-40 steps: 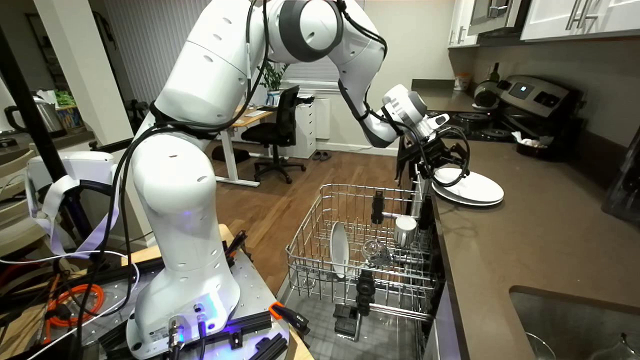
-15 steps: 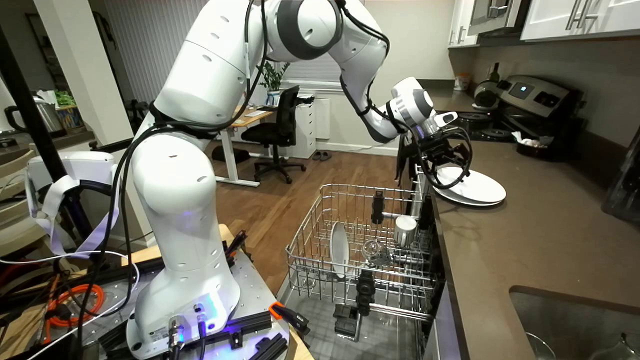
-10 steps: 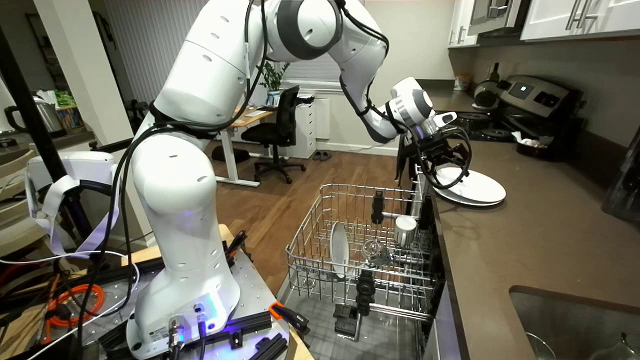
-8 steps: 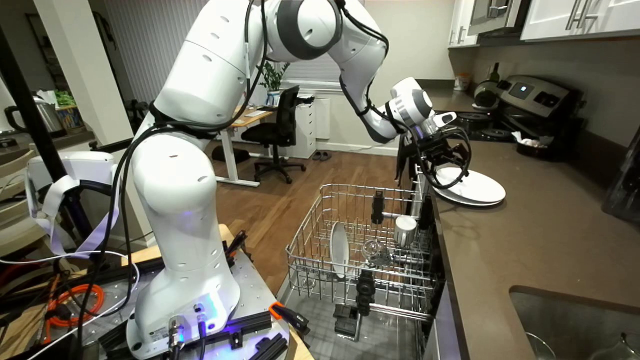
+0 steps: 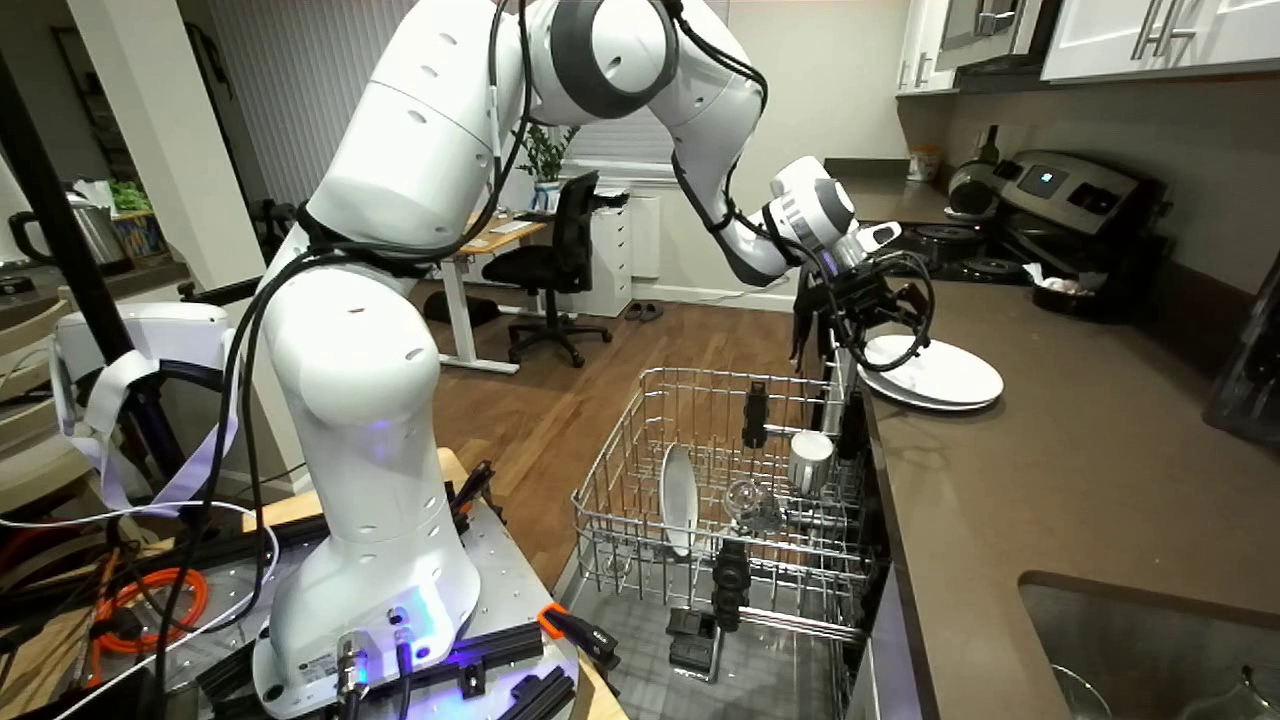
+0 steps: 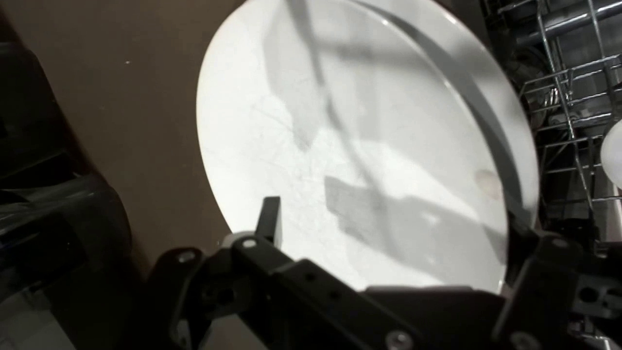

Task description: Remove a plate from the dishwasher and put it on top of the plate on the counter

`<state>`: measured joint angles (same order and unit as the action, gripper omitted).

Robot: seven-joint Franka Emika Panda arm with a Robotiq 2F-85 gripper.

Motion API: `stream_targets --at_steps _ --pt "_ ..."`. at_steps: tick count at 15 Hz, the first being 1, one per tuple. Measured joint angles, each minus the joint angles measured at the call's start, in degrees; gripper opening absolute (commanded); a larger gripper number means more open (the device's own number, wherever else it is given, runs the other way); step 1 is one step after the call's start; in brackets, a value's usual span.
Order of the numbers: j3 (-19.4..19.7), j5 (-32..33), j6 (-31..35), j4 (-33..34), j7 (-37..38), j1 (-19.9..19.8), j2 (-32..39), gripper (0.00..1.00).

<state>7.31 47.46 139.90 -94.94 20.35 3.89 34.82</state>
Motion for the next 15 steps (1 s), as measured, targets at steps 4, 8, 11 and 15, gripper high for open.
stream_targets --at_steps 4,8,11,15 --pt "0.8 0.7 -0.1 0.0 0.0 1.1 0.1 1.0" --pt "0.9 0.4 -0.1 0.0 0.0 0.9 0.1 1.0" --pt "0.8 -1.0 0.0 0.0 -0.4 0.3 0.1 1.0" --pt "1.0 -1.7 0.0 0.0 -0.9 0.0 0.1 1.0"
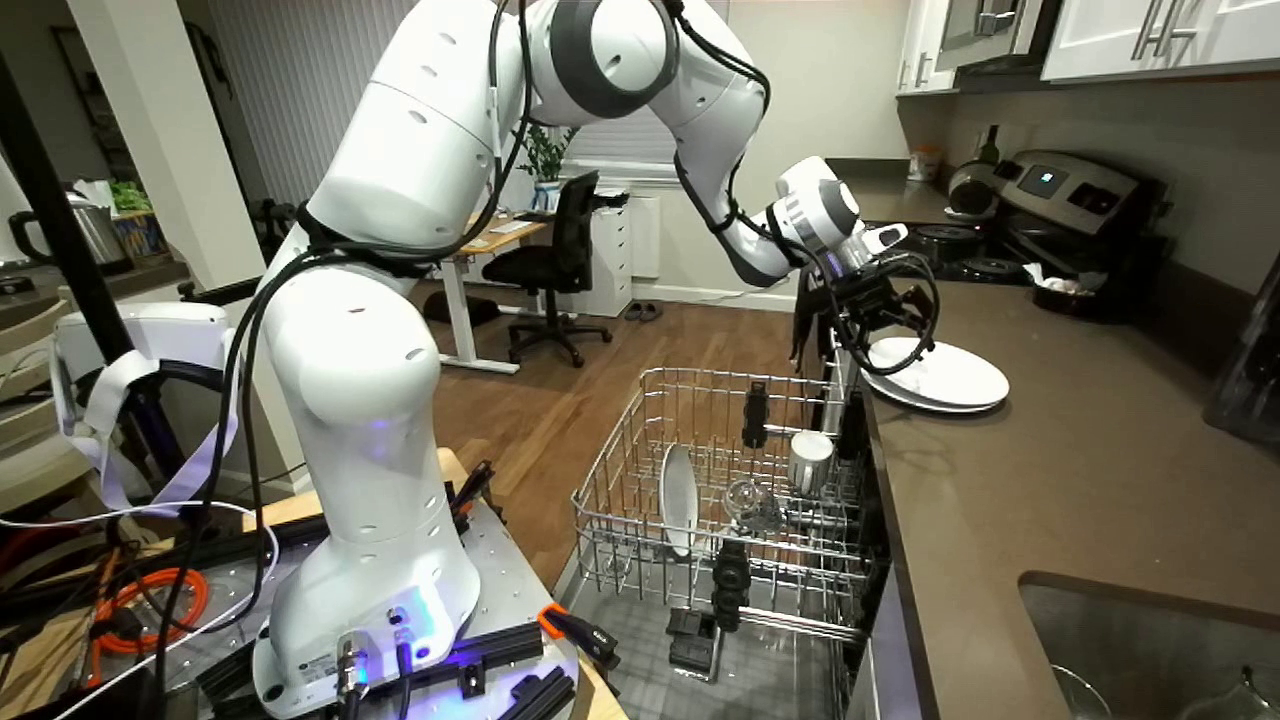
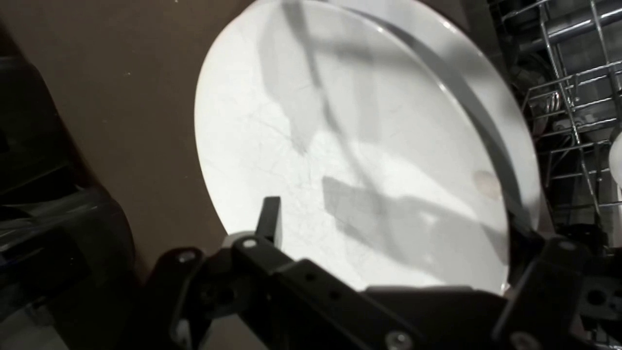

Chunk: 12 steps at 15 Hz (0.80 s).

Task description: Remove a plate from the dishwasher and put it on top of the plate on the counter

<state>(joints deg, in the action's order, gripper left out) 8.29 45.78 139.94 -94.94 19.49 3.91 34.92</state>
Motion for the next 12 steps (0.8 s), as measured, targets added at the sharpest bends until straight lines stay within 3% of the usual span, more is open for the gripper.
stream_targets --at_steps 8,12 --pt "2.2 6.8 -0.3 -0.2 2.4 3.1 0.1 1.0" --pt "1.6 7.1 -0.3 -0.4 2.5 3.1 0.1 1.0"
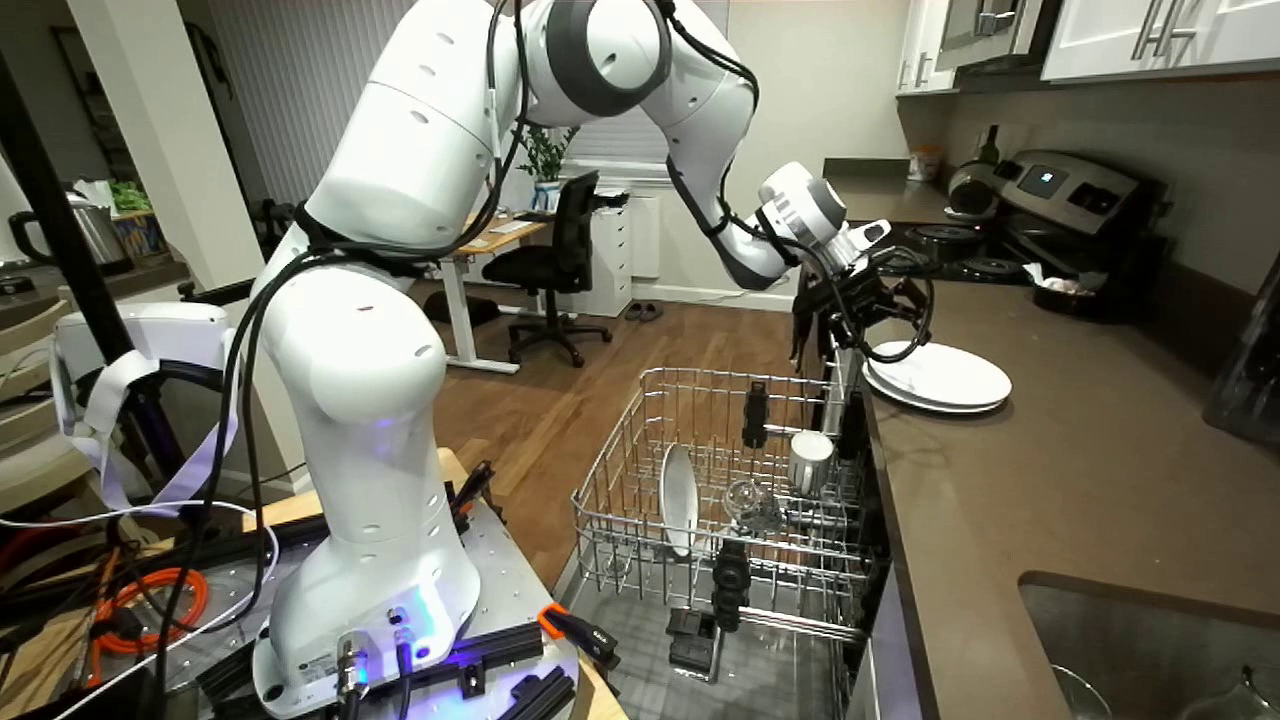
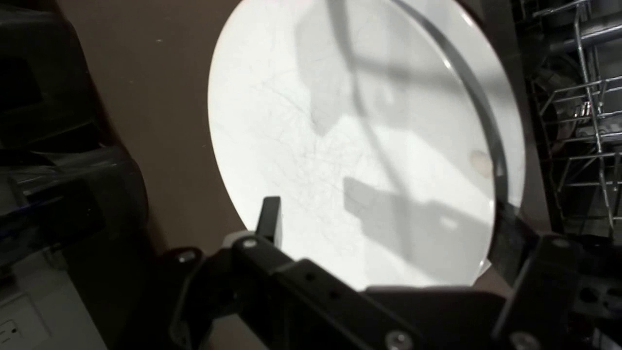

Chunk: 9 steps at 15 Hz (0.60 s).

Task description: Remove a plate from the dishwasher and put it on top of the plate on the counter

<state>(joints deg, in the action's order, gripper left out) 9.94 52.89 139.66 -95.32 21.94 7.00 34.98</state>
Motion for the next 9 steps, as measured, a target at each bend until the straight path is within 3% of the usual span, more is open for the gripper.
stream_targets --at_steps 9 --pt "-2.0 -5.8 0.0 0.0 -3.1 -2.0 -0.6 1.0"
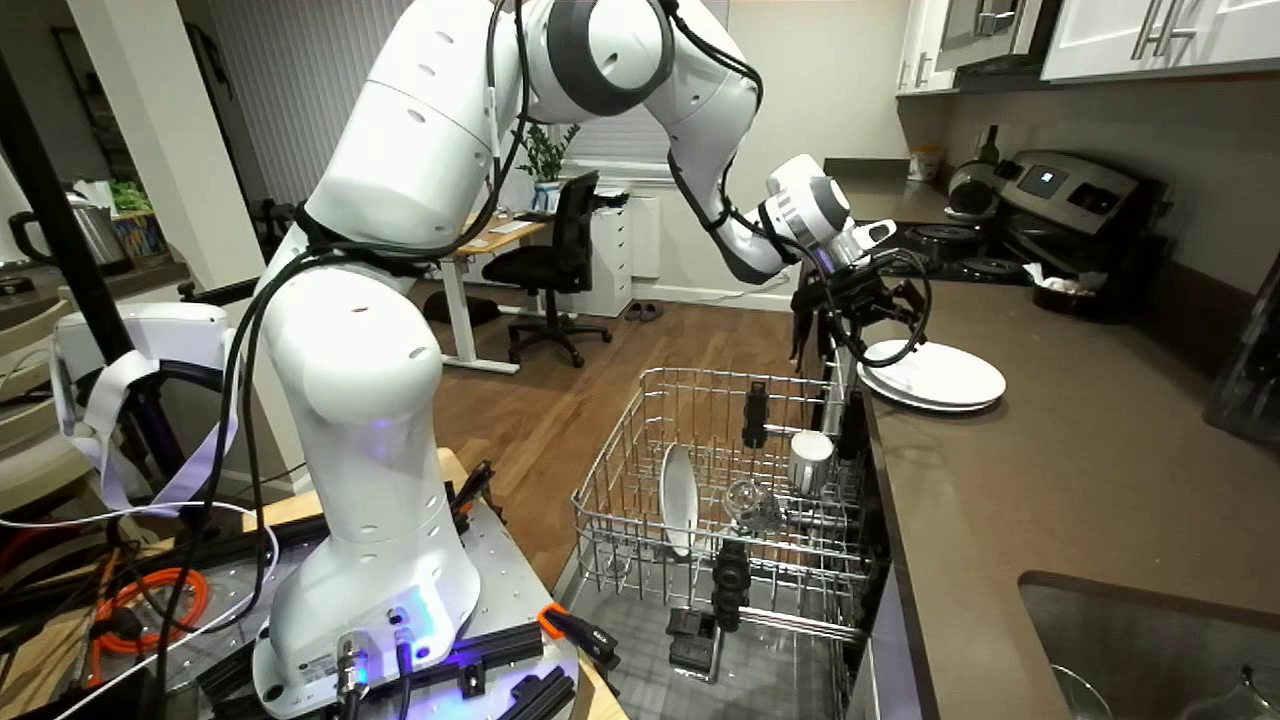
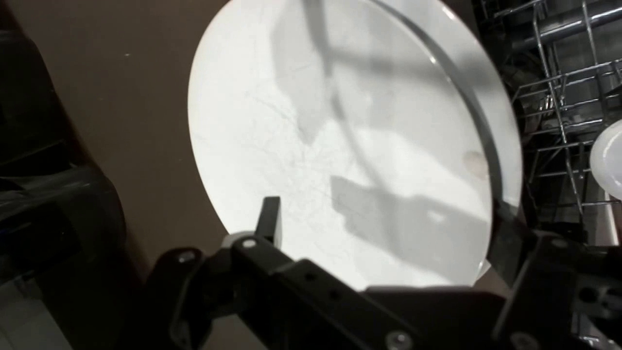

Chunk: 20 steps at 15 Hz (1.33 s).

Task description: Remove a plate from the dishwasher and put it on top of the plate on the counter

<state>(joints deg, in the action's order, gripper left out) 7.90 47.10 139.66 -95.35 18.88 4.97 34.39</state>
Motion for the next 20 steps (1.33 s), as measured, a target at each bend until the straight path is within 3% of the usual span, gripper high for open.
stream_targets --at_steps 6,15,20 --pt "-0.3 -4.9 0.0 0.0 -3.3 -0.9 -0.2 1.0" --pt "-1.8 -19.3 0.0 0.0 -14.3 -4.1 -0.9 1.0" --pt "-1.6 -22.2 0.0 0.0 -15.5 -4.3 -0.9 1.0"
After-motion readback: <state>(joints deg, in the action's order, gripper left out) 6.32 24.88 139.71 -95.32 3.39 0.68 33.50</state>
